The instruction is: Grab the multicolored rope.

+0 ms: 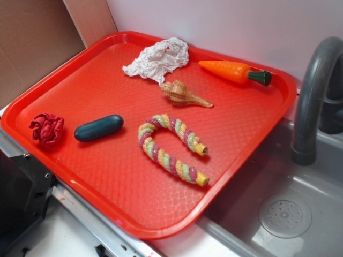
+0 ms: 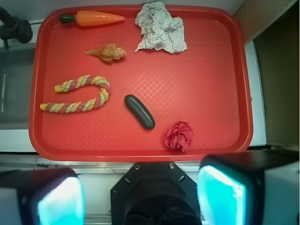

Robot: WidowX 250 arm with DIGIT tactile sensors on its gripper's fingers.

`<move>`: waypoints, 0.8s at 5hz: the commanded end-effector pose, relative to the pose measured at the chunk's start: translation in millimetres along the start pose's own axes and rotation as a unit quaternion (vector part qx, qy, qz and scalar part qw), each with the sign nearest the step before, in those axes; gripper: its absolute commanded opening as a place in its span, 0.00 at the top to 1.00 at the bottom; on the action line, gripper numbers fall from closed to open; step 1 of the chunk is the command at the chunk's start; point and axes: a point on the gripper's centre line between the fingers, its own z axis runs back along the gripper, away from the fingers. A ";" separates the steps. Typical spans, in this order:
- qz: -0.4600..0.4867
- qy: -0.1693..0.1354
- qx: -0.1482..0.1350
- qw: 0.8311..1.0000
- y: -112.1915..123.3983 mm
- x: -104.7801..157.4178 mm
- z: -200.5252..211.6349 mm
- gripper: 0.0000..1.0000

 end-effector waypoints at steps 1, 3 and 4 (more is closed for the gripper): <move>0.000 0.000 0.000 1.000 0.0 0.0 0.0 0.00; -0.250 0.034 0.020 0.967 -43.2 33.9 -49.6 0.00; -0.370 0.043 0.027 0.928 -63.4 41.3 -85.6 0.00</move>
